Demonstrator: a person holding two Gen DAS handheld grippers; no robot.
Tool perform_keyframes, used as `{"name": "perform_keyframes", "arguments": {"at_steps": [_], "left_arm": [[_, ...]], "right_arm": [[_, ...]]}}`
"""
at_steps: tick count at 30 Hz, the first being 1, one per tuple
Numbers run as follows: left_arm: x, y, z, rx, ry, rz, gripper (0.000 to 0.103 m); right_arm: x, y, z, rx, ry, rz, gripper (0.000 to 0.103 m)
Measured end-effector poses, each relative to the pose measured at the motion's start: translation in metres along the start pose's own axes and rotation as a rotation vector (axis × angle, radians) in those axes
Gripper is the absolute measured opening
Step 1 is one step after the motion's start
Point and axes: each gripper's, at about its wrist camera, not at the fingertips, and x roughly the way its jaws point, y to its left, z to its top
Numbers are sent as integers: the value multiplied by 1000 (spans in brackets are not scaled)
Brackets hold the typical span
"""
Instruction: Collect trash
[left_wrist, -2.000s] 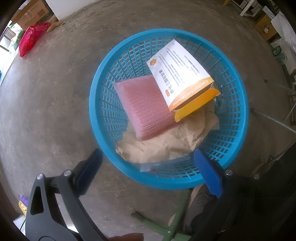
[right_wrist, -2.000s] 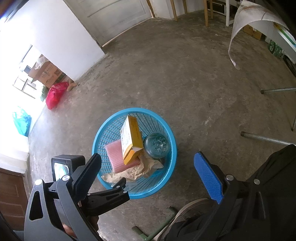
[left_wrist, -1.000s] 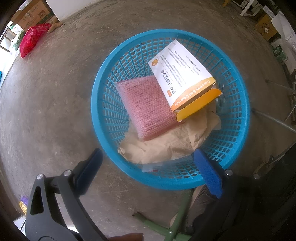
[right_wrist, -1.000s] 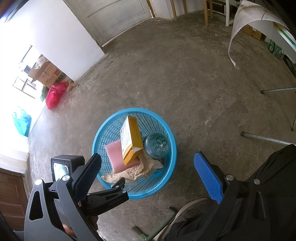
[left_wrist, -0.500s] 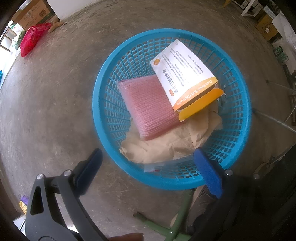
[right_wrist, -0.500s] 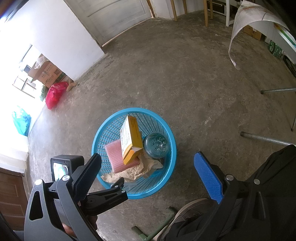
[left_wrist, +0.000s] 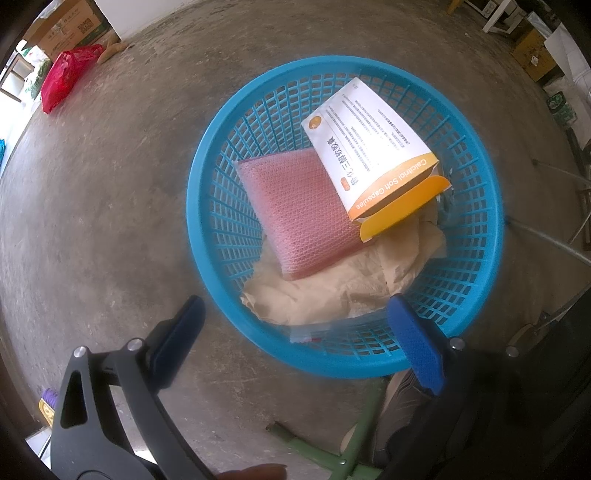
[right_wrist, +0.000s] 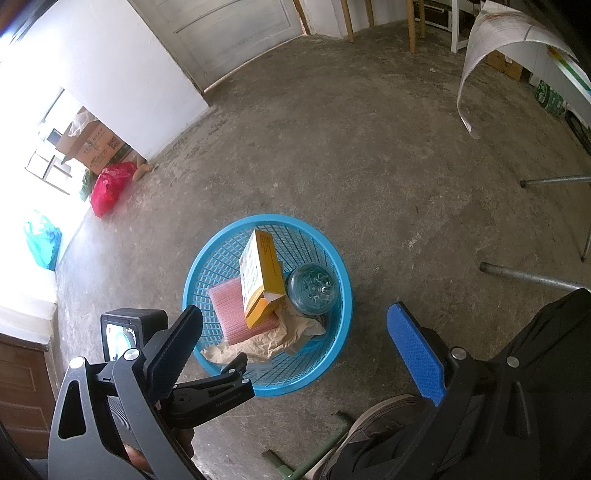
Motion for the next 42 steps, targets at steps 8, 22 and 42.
{"name": "perform_keyframes", "arguments": {"at_steps": [8,22,42], "left_arm": [[0,0,0,-1,1,-1,95],[0,1,-3,2,7,-11,95],[-10,-6,-5,23,-10,-8,95]], "right_arm": [[0,0,0,0,0,0,97],[1,1,0,0,0,0,97],[2,0,-1,-15,-1,0,97]]}}
